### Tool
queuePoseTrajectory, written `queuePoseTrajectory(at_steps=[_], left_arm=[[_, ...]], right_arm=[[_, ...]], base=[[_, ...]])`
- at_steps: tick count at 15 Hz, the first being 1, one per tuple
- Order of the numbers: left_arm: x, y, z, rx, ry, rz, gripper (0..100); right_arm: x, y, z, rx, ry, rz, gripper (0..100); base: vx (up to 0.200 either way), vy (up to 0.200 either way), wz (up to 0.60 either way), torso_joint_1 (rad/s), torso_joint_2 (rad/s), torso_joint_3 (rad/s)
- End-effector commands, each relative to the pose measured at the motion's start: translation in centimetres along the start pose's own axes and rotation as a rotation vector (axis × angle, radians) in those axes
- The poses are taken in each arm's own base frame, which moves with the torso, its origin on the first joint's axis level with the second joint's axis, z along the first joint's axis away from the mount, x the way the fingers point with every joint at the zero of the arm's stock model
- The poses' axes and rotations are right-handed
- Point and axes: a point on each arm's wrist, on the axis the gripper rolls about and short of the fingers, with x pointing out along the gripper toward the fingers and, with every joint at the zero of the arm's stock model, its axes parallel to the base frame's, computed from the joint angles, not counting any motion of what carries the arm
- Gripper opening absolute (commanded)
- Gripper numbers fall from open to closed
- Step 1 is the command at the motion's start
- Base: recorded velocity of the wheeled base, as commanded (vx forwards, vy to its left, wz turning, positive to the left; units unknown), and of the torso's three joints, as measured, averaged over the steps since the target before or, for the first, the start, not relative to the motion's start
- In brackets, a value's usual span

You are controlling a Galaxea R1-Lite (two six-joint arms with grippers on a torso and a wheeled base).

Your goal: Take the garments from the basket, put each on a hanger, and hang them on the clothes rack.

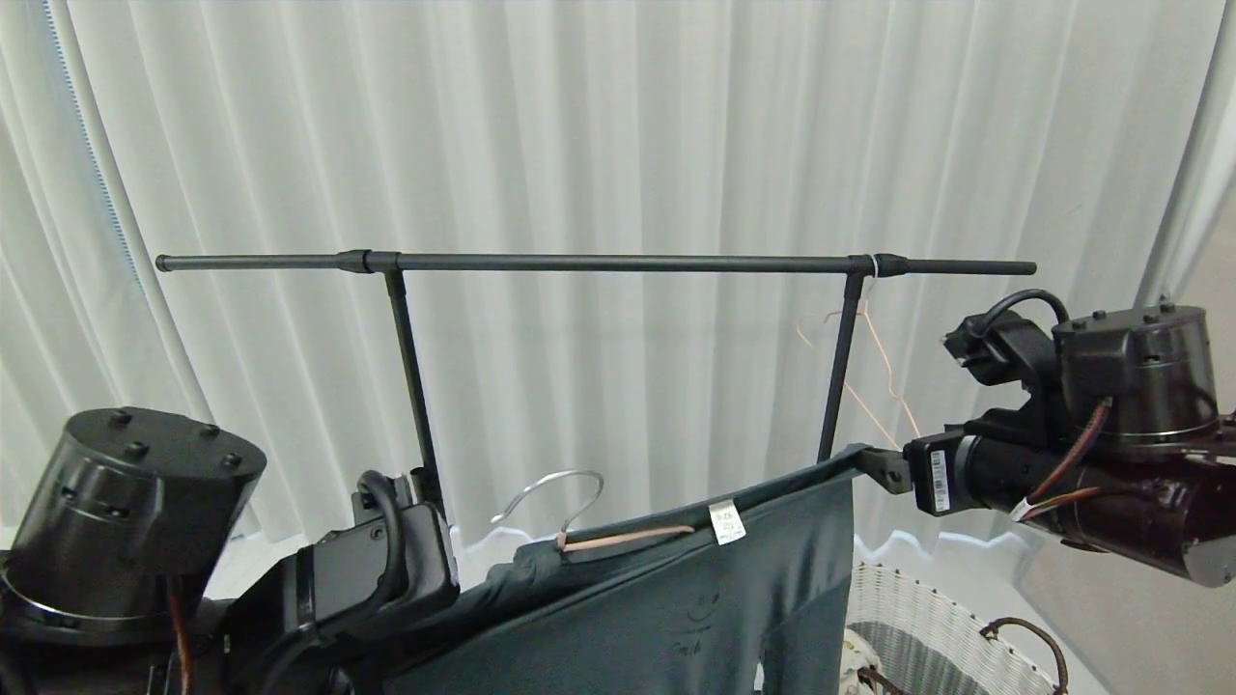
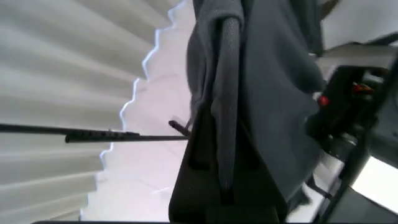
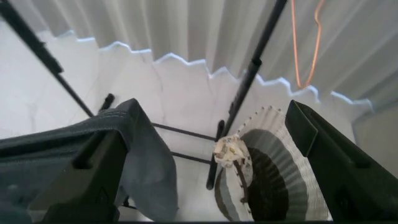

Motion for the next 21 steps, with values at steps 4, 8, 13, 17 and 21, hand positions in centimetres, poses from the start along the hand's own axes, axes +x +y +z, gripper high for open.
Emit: queuePoseTrajectory(at_steps=[4,8,13,17,21], left_arm=[[1.9,1.1,0.5,-0.018,-0.018,0.028,0],[1.3,1.2,1.1,-0.122,-0.097,0.042,0],[1.4,1.6,1.4,-0.149,-0.130,0.059,0],[1.7,1.6,1.4,-0.170,-0.128,0.058,0],[1.5,1.2,1.6,-0.147,-0.162,0.010,0]], right_arm=[[-1.7,0.6,0.2,-0.086,-0.026,0.115,100],[-1.6,0.6,-1.6,-0.169,0.028,0.147,100],[-3.4,1.2,-3.3,-0.200,0.050,0.249,100],[-6.1,1.9,-4.1,-0.223,0.033,0.499,100],[-4.9,2.6,-3.7,-0.377,0.018,0.530,100]], base=[[0.000,0.000,0.00,0.000,0.00,0.000],[0.000,0.000,0.00,0.000,0.00,0.000],[0.000,0.000,0.00,0.000,0.00,0.000],[0.000,0.000,0.00,0.000,0.00,0.000],[0.000,0.000,0.00,0.000,0.00,0.000]])
